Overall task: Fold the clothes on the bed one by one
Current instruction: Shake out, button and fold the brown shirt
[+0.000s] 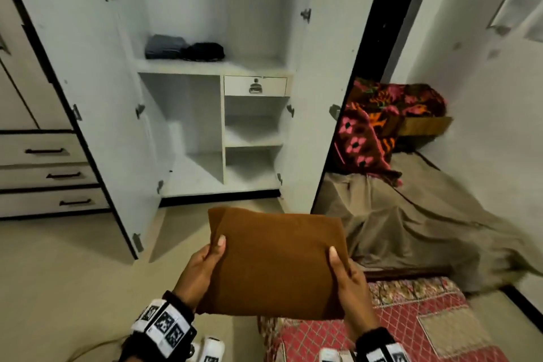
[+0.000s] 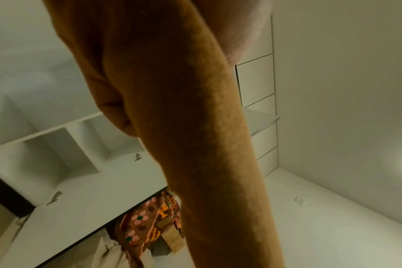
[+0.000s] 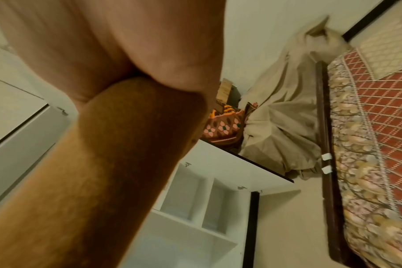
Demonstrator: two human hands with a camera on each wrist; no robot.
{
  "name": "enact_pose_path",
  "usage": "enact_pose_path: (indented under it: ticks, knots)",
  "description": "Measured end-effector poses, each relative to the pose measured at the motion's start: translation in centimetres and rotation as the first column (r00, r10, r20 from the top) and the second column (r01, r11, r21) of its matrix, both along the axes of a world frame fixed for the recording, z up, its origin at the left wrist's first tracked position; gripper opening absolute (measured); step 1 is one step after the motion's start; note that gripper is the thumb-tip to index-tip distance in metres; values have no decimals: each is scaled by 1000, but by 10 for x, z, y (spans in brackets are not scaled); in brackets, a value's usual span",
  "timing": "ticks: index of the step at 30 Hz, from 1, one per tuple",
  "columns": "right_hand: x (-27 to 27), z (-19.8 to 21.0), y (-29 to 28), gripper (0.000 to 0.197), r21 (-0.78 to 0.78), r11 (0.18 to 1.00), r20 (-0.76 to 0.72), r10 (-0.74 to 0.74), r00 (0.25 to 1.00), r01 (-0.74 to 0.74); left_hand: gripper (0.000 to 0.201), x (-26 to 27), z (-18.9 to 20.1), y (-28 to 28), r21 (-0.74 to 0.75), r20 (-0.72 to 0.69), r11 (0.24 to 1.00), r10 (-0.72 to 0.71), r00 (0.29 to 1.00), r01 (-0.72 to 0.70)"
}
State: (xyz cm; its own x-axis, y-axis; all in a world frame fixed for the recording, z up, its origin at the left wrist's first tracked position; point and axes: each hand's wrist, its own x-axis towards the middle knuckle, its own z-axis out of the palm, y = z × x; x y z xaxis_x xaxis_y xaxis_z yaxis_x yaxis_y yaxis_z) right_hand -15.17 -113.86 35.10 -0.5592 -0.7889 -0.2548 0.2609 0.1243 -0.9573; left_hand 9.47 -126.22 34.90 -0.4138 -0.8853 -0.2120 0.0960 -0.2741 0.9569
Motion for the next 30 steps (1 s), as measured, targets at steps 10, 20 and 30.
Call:
enact_pose_path:
  ticks: [10, 20, 30]
  knots:
    - [-2, 54, -273, 47, -44, 998, -80, -53, 995, 49, 30, -7, 46, -277, -19, 28, 999, 39, 999, -38]
    - [5, 0, -430, 43, 90, 995, -33, -43, 999, 46, 59, 10, 7, -410, -90, 134, 989, 133, 982, -121]
    - [-52, -23, -665, 47, 52, 990, 37, 133, 990, -135, 60, -36, -1, -618, -128, 204, 967, 242, 949, -219]
